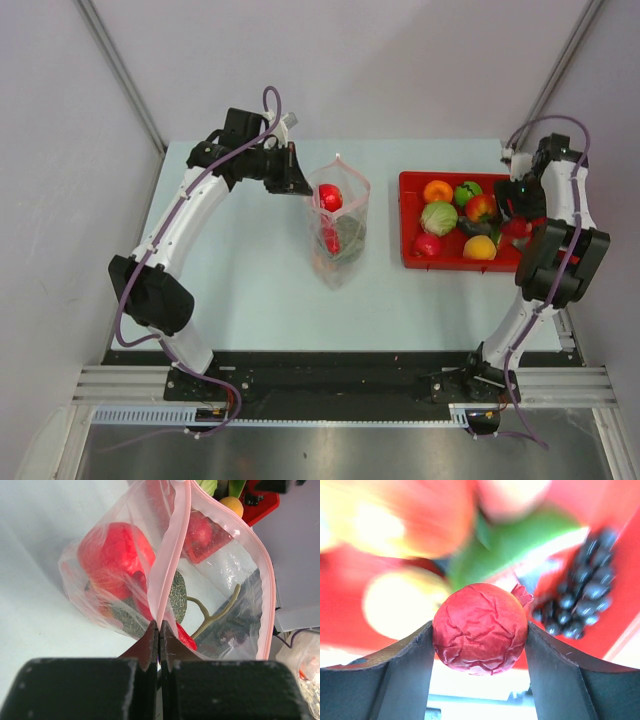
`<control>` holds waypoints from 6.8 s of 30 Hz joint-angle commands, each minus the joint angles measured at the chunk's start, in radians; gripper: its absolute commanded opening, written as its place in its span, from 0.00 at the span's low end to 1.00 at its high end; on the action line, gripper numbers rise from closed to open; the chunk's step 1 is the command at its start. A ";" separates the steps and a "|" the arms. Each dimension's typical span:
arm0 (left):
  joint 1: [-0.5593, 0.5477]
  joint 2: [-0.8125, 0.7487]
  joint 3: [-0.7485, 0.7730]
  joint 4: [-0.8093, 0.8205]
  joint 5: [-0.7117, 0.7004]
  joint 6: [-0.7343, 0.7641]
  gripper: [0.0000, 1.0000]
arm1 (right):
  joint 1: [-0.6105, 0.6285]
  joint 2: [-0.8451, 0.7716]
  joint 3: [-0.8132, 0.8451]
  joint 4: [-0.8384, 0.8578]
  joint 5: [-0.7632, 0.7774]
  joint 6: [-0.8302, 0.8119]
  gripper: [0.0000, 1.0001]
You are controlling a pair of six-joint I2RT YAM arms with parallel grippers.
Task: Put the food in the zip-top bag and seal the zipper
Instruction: Pick up the fake fruit from the bin, then place the fake fruit in the zipper food storage bag, then adjust the zipper food storage bag at the center of the board.
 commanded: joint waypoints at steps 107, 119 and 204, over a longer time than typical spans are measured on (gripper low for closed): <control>-0.281 -0.075 0.003 -0.065 -0.223 0.382 0.00 | 1.017 -0.608 -0.337 0.717 0.038 1.118 0.07; -0.278 -0.133 0.081 -0.359 -0.012 0.885 0.00 | 0.608 -0.786 -0.379 0.726 -0.713 0.621 1.00; -0.326 -0.293 0.016 0.099 0.131 0.913 0.70 | 0.787 -1.028 -0.794 0.948 -0.770 0.246 0.00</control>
